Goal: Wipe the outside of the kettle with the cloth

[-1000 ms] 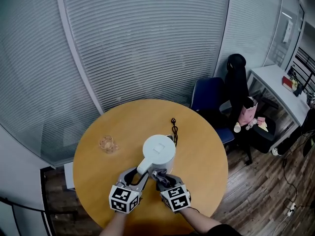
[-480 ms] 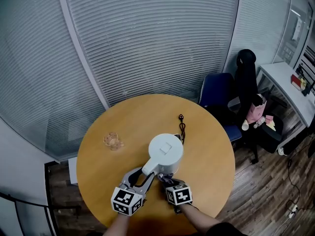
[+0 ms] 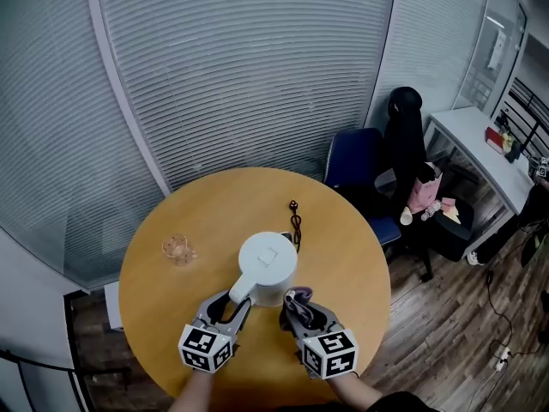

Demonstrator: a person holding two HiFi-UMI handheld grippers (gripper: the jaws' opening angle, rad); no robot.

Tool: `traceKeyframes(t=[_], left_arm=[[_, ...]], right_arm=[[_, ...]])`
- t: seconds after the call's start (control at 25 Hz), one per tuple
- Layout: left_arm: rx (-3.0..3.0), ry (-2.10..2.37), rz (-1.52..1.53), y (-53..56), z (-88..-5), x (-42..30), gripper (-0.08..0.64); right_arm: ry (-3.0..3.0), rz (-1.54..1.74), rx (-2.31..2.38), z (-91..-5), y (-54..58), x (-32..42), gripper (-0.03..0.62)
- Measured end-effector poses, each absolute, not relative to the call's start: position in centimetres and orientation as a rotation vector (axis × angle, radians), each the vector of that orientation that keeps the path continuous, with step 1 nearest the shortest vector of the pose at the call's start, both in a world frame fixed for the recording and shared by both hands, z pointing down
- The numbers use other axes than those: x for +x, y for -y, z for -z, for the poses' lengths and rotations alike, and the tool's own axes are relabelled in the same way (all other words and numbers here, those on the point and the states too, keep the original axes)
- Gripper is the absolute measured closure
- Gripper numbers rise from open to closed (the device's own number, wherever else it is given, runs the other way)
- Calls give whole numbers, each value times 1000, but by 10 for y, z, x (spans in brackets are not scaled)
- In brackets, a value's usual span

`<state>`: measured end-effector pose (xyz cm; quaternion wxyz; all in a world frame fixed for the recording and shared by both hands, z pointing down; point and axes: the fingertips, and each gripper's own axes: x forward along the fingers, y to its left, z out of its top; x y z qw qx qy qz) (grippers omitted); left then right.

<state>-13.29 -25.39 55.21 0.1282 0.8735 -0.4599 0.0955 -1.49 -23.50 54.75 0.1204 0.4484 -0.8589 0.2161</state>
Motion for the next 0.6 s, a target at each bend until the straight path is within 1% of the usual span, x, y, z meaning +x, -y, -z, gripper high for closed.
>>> traceKeyframes(t=[0.12, 0.28, 0.44, 0.6], left_arm=[[2536, 1342, -276, 253, -553, -133, 385], [2541, 1345, -280, 253, -554, -133, 385], [2545, 1339, -292, 252, -554, -133, 387], [2538, 1350, -277, 252, -554, -132, 387]], right_arm=[[2565, -561, 1340, -520, 248, -12, 495], [2575, -547, 1327, -521, 263, -15, 495], [2532, -637, 1322, -550, 265, -15, 495], [2430, -802, 1264, -605, 262, -16, 495]])
